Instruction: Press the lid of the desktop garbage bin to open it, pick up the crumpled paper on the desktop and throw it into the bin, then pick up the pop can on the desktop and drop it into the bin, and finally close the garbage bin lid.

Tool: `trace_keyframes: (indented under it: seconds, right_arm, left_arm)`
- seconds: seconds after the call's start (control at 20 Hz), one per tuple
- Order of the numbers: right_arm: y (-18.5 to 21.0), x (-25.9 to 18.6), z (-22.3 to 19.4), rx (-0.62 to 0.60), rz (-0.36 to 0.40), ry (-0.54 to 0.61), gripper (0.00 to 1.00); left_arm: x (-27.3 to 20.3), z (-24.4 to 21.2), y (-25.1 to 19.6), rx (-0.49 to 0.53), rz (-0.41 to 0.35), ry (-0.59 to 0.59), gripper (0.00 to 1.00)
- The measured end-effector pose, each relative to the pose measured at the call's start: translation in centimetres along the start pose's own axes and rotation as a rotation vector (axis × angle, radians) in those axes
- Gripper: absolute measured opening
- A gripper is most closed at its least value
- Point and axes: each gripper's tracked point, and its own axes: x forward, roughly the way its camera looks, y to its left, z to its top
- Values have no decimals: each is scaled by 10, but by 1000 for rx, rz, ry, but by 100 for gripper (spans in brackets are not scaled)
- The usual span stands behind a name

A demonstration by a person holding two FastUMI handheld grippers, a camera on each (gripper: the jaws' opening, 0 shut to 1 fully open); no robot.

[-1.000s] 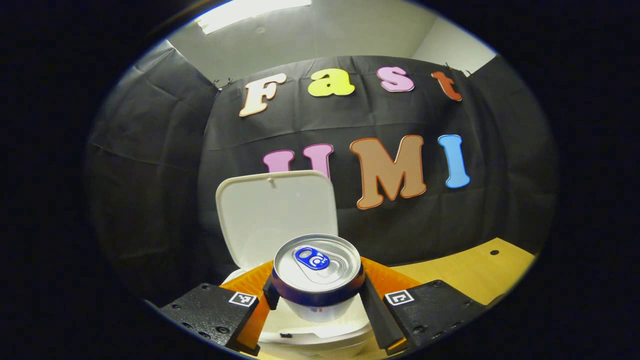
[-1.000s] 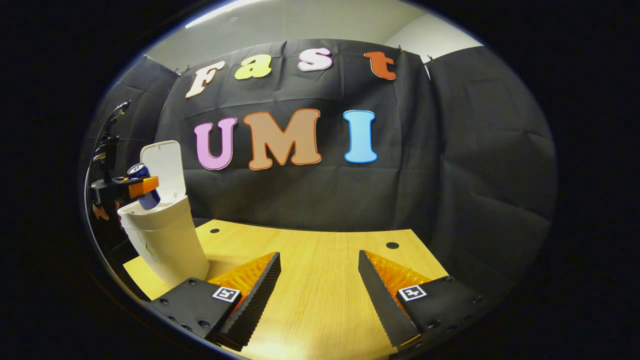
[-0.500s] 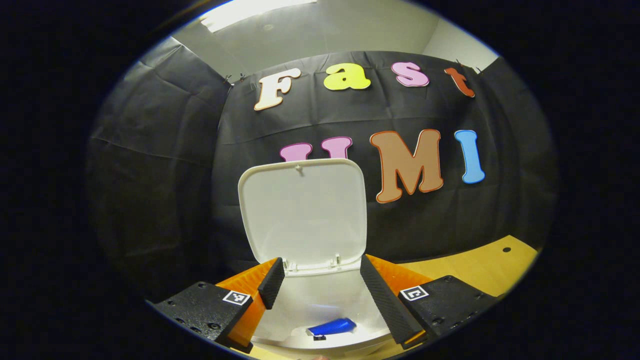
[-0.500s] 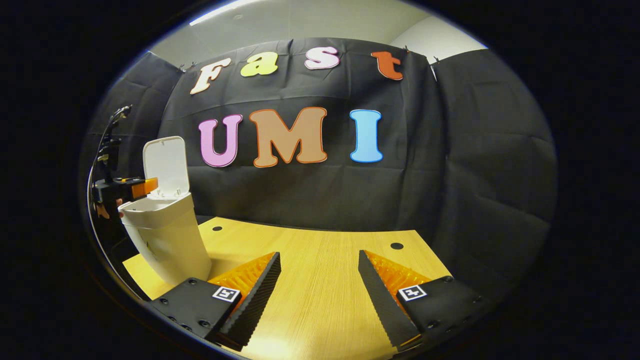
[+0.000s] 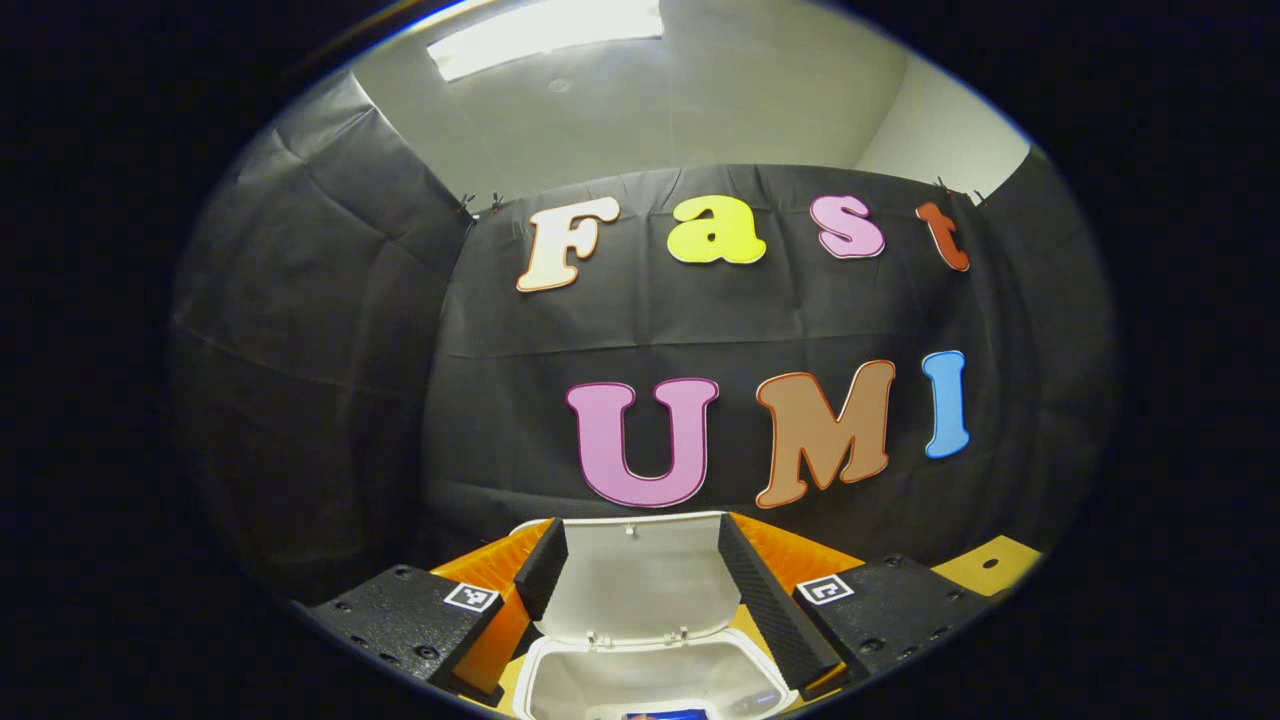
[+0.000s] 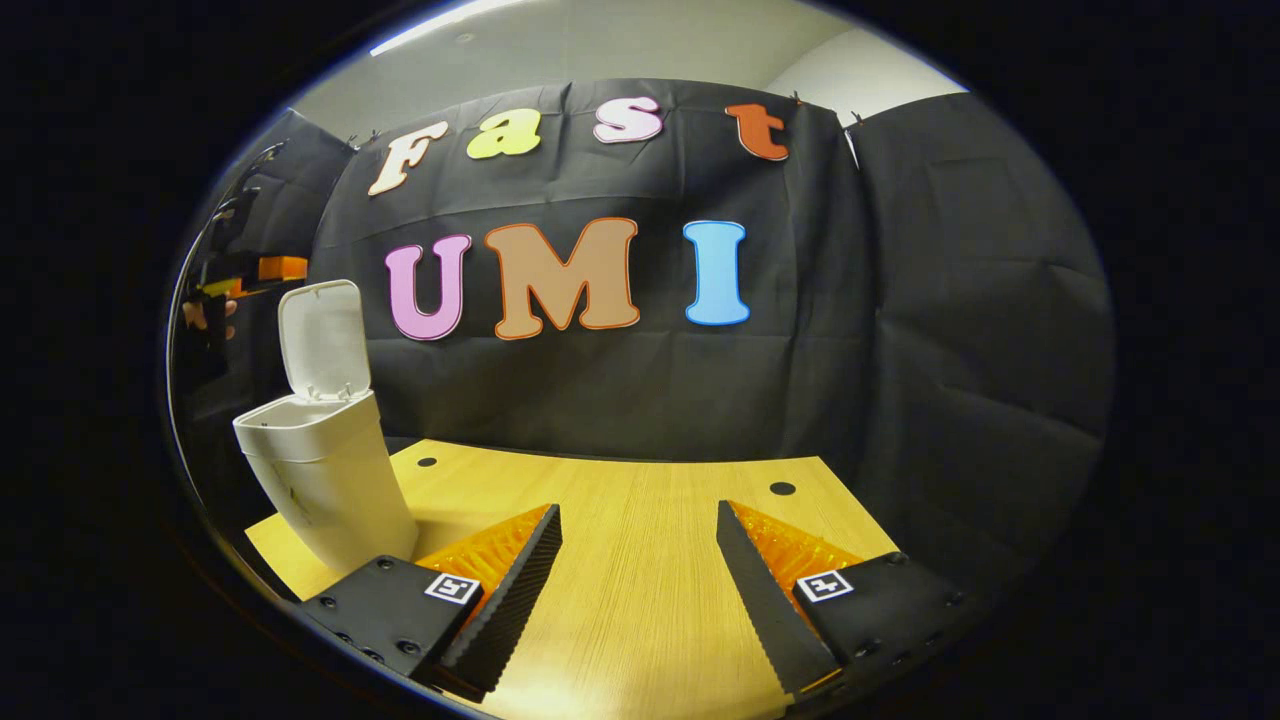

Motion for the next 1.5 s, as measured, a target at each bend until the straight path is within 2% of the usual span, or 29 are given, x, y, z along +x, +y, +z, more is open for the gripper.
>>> trace_keyframes:
  seconds: [0.05, 0.1, 0.2, 0.25, 0.3, 0.35, 0.6, 0.65, 0.7, 0.8, 0.85, 0.95, 1.0, 1.05, 1.1, 1.15, 1.2, 1.25, 1.3, 1.35, 1.5]
  right_arm:
    - [-3, 0, 0, 5, -6, -1, 99]
    - [-4, -1, -2, 9, -11, 0, 99]
    - [-7, -3, -6, 13, -22, 5, 99]
    - [-10, -4, -7, 14, -29, 4, 98]
    - [-11, -5, -9, 16, -35, 5, 99]
    - [-13, -7, -10, 16, -42, 8, 99]
    - [-22, -14, -17, 24, -65, 15, 99]
    - [-23, -16, -16, 20, -68, 14, 99]
    - [-23, -17, -15, 17, -69, 13, 99]
    - [-23, -16, -15, 21, -65, 14, 99]
    - [-22, -16, -14, 26, -59, 12, 99]
    - [-19, -15, -11, 26, -48, 4, 99]
    - [-15, -15, -11, 21, -38, 2, 99]
    - [-13, -15, -10, 16, -29, 1, 99]
    - [-11, -14, -10, 14, -20, 0, 99]
    - [-10, -13, -9, 13, -10, -1, 99]
    - [-7, -13, -10, 12, -1, 2, 99]
    - [-5, -12, -9, 9, 6, 4, 99]
    - [-5, -12, -10, 4, 12, 5, 99]
    - [-5, -12, -11, 0, 16, 8, 99]
    - [-8, -15, -11, -6, 21, 15, 99]
  left_arm:
    - [9, 4, -2, -10, -17, 5, 97]
    - [18, 6, -1, -24, -24, 16, 92]
    - [36, 3, 3, -45, -17, 48, 92]
    - [48, 3, 6, -37, -7, 57, 98]
    - [56, 1, 8, -25, 1, 67, 92]
    - [67, 1, 10, -9, 6, 72, 97]
    - [96, -44, 14, 0, 12, 233, 93]
    - [92, -48, 14, -5, 13, 259, 98]
    - [94, -38, 15, -23, 10, 228, 100]
    - [84, -43, 10, -40, 3, 242, 92]
    - [78, -42, 9, -33, 2, 239, 98]
    - [62, -42, 9, -31, -1, 235, 93]
    - [51, -42, 7, -34, -2, 233, 99]
    - [40, -43, 6, -42, 0, 234, 93]
    - [28, -45, 4, -54, -1, 230, 92]
    - [17, -46, 2, -62, -1, 228, 98]
    - [7, -51, -1, -68, -5, 227, 92]
    - [-4, -56, -3, -68, -6, 235, 92]
    - [-14, -62, -4, -69, 0, 241, 88]
    - [-23, -68, -5, -72, 0, 246, 93]
    - [-50, -90, -12, -71, -3, 275, 94]
